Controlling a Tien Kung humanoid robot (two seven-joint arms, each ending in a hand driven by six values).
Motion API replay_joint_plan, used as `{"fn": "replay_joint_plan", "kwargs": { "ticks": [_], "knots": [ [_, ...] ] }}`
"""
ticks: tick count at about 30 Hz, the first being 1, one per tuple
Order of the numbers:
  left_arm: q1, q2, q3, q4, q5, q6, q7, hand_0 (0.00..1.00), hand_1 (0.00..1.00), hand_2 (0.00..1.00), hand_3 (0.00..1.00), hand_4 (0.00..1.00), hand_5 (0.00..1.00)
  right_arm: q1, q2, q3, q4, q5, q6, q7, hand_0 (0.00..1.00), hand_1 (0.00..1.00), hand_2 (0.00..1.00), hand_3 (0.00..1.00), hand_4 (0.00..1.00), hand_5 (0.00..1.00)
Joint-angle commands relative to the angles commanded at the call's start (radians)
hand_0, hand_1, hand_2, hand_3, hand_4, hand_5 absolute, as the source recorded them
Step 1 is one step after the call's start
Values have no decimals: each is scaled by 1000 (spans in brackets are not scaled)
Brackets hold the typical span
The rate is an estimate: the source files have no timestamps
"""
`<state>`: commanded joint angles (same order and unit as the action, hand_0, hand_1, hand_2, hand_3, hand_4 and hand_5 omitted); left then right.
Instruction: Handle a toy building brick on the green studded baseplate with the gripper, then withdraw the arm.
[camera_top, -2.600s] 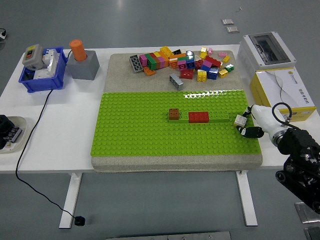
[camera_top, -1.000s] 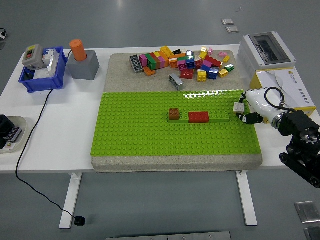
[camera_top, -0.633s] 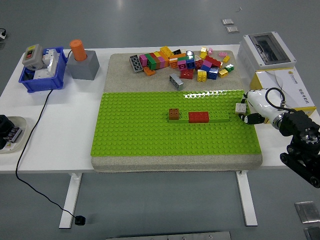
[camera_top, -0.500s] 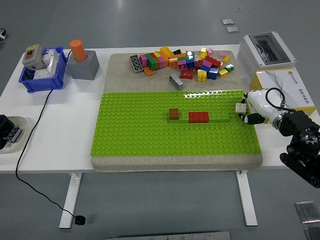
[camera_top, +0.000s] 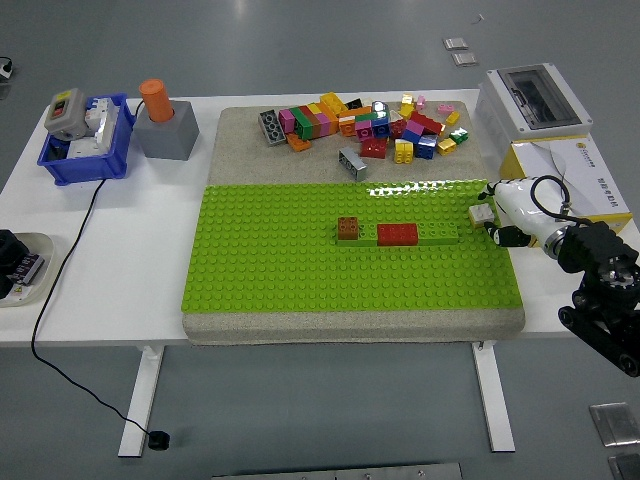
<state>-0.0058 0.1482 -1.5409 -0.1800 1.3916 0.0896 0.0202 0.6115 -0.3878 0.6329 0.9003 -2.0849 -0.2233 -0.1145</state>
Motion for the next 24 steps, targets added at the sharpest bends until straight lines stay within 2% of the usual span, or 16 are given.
{"fn": "replay_joint_plan", "kwargs": {
  "ticks": [2,7,8,13,14,18,24],
  "knots": [
    [1,0,0,0,0,0,0,653,610,586,624,644,159,-3,-7,8,19,6,3,-4,746,743,794,719,629,185],
    [2,0,-1,0,1,0,-1,653,610,586,624,644,159,-24,-39,50,105,75,28,-22,746,743,794,719,629,185],
    [1,0,-1,0,1,0,-1,652,609,586,623,644,159,-31,-47,62,126,98,36,-27,748,745,797,727,661,188],
    [2,0,-4,0,4,-1,-3,652,609,586,623,644,159,-82,-74,143,226,202,78,-50,748,745,797,727,661,188],
    [3,0,-4,0,4,-1,-2,653,610,586,623,644,159,-96,-77,163,246,222,84,-52,749,747,802,735,661,161],
    [7,0,-5,0,5,-1,-1,653,610,586,623,644,159,-148,-80,234,299,261,89,-54,749,747,802,735,661,161],
    [6,1,-6,0,5,0,-3,653,610,587,623,644,158,-212,-65,335,349,252,77,-52,750,753,803,738,671,170]
  ]
}}
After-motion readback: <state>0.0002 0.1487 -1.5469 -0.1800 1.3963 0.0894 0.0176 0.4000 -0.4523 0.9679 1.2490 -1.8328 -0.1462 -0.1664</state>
